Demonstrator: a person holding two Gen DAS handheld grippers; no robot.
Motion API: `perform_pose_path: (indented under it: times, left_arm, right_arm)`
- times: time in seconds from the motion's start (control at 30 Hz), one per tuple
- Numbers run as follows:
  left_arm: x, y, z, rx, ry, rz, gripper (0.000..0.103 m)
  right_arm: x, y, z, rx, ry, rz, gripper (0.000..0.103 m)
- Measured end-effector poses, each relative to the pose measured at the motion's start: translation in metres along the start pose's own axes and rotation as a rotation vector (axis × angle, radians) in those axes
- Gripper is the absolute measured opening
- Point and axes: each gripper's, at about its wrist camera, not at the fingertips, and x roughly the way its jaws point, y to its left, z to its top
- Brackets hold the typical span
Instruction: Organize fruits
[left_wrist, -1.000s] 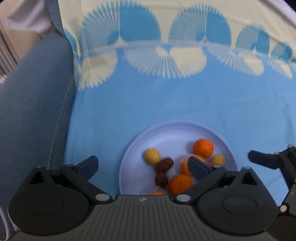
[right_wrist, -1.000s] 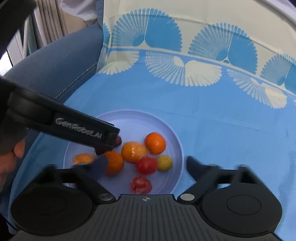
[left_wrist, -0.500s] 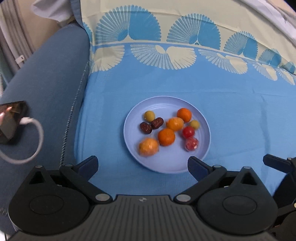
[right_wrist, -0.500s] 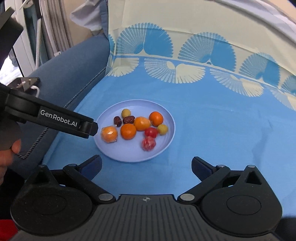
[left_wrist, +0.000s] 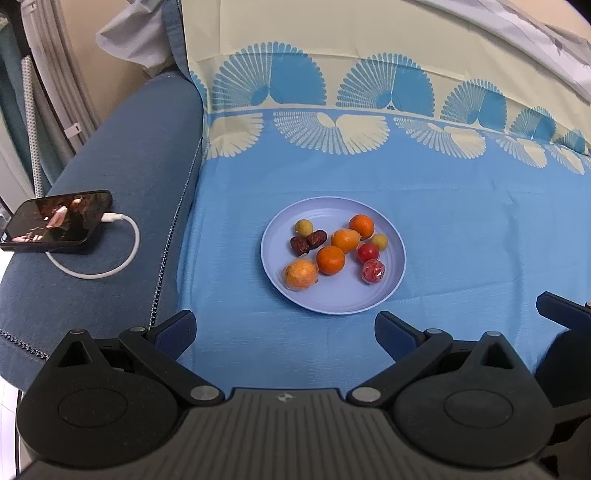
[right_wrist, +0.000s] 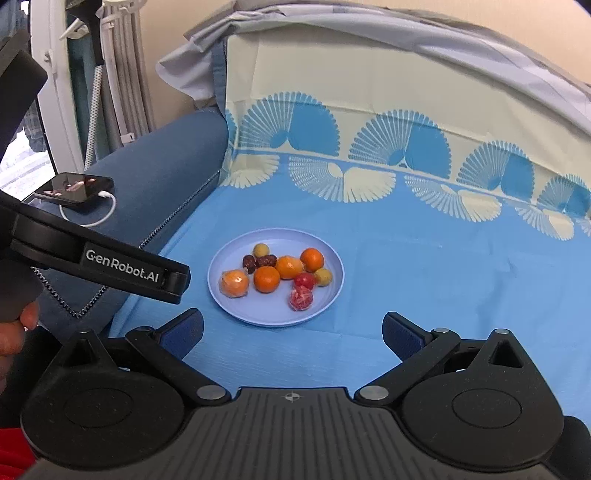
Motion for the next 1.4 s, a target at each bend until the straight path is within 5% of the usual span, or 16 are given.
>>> perform_pose_path:
  times: [1.4]
  left_arm:
    - [-0.01,-0.013,0.009,-0.031,0.011,0.001,0.103]
  right_arm:
    - [-0.007,-0.013,0.001,0.1,-0.021,-0.041,0.102]
